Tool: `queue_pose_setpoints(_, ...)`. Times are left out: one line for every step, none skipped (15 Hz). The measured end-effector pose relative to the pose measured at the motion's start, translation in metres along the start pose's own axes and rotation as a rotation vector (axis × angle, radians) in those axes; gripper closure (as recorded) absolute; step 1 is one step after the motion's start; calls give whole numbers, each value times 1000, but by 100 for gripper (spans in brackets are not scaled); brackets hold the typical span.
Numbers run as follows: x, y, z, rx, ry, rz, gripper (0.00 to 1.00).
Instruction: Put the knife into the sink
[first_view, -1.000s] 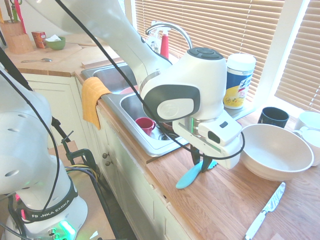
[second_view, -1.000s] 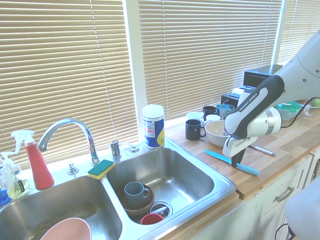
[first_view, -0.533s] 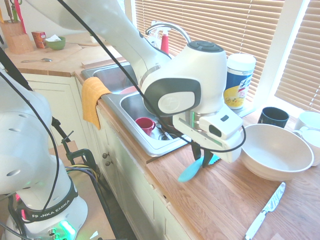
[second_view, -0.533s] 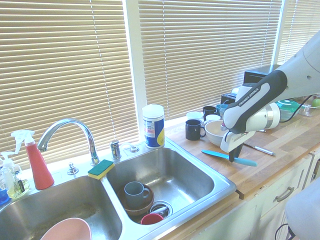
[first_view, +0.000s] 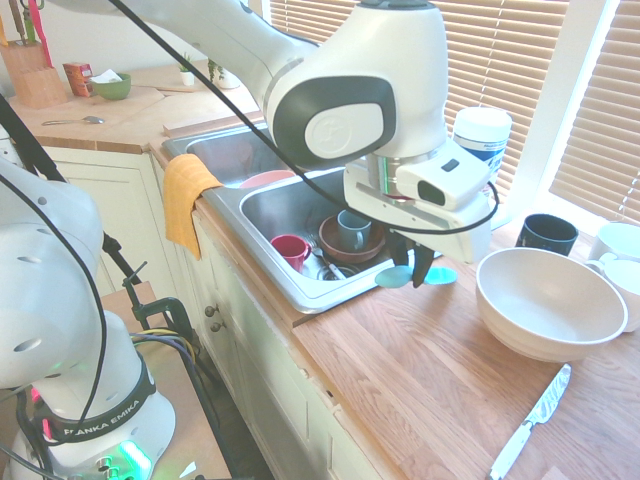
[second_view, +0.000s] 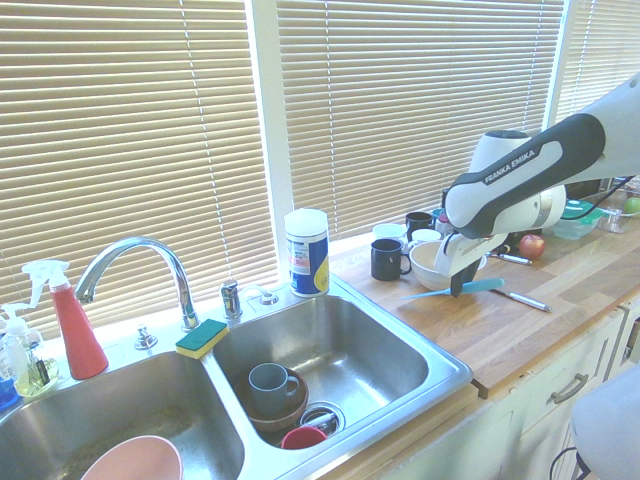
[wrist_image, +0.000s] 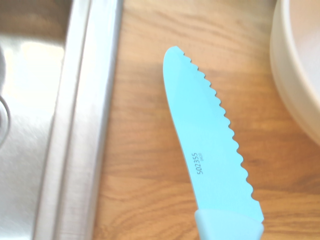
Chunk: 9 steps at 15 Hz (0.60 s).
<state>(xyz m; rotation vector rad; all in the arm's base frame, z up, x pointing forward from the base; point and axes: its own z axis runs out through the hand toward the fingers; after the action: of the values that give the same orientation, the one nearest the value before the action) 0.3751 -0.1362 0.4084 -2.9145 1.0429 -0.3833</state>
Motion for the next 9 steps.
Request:
queue_pose_setpoints(0, -1, -5, 4, 7, 1, 100)
queue_pose_setpoints(-1, -2, -11, 9, 13, 2, 100)
queue_pose_setpoints(-1, -5, -18, 13, 19, 2, 100)
queue_pose_setpoints(-1, -9, -26, 18, 26, 0, 100)
queue_pose_setpoints(-2, -15, -35, 26, 33, -4, 100)
queue_pose_setpoints(-5, -24, -42, 33, 42, -7, 100)
queue_pose_setpoints(-10, -35, -48, 39, 49, -9, 100)
queue_pose_setpoints(-17, -51, -51, 42, 55, -10, 100)
queue_pose_setpoints(-25, -68, -53, 44, 58, -7, 100)
